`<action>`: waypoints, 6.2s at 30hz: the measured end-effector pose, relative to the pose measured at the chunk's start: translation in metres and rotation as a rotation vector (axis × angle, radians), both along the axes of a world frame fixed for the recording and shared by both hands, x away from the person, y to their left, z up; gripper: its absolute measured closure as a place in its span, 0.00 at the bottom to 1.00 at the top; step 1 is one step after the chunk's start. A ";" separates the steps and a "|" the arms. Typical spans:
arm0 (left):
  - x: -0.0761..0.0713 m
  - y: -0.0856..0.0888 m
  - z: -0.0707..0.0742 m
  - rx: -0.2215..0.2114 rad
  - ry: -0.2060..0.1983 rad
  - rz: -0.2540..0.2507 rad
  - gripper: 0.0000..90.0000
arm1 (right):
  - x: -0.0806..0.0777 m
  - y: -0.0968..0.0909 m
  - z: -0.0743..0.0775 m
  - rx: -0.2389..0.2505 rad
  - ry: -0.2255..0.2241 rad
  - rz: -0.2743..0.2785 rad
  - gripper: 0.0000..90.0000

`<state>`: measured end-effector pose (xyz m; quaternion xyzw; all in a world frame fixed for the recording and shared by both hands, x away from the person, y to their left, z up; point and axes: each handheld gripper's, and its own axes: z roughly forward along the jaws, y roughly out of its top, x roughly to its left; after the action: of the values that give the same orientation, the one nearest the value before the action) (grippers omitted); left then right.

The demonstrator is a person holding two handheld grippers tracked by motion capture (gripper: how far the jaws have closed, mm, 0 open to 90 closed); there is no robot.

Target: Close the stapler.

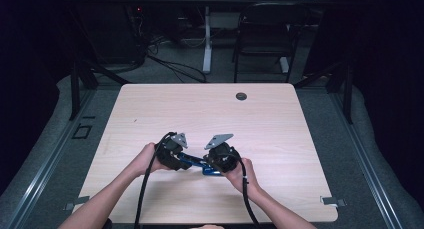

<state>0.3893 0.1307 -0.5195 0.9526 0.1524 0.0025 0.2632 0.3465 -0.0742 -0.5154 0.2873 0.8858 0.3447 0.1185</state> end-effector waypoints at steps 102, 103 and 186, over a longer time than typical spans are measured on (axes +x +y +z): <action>-0.005 -0.070 -0.020 -0.129 -0.068 -0.034 0.69 | 0.006 -0.072 0.037 0.044 0.009 -0.164 0.98; -0.005 -0.070 -0.021 -0.130 -0.066 -0.040 0.69 | 0.007 -0.073 0.035 0.038 0.012 -0.162 0.98; 0.051 0.052 -0.011 -0.203 -0.052 0.526 0.00 | 0.042 -0.207 0.022 0.015 0.106 -0.480 0.00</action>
<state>0.4401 0.1824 -0.5301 0.8488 0.3869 0.0796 0.3515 0.3888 -0.2807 -0.4935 0.5082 0.7944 0.2977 0.1485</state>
